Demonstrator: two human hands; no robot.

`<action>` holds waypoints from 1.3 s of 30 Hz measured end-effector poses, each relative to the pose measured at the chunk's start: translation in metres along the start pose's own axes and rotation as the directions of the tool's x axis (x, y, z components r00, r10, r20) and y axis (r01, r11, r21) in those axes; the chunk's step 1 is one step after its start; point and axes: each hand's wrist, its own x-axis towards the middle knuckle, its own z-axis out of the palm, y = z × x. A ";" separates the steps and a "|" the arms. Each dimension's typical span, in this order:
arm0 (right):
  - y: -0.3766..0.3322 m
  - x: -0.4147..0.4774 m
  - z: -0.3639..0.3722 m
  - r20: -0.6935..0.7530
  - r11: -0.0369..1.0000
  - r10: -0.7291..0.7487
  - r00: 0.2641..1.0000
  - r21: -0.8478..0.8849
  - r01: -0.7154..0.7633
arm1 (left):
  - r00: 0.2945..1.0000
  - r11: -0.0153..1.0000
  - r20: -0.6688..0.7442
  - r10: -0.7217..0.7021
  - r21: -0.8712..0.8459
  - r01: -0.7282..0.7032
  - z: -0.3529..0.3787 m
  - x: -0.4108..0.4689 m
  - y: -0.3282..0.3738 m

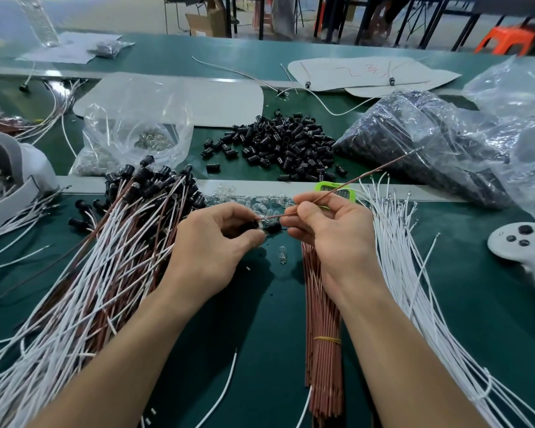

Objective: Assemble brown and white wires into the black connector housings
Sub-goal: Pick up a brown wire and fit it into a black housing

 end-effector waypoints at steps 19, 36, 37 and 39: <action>0.007 -0.002 0.002 0.020 0.980 -0.103 0.994 -0.166 0.105 | 0.994 0.996 -0.062 0.087 0.035 -0.085 -0.002 -0.004 0.008; 0.011 -0.006 0.005 -0.053 0.968 -0.114 0.992 -0.232 0.099 | 0.976 0.979 -0.108 0.188 0.095 -0.178 -0.004 -0.006 0.016; 0.011 -0.006 0.005 -0.044 0.968 -0.112 0.993 -0.230 0.099 | 0.978 0.981 -0.104 0.180 0.085 -0.172 -0.004 -0.006 0.017; 0.009 -0.006 0.004 -0.022 0.975 -0.094 0.995 -0.203 0.088 | 0.980 0.984 -0.101 0.173 0.056 -0.168 -0.004 -0.006 0.017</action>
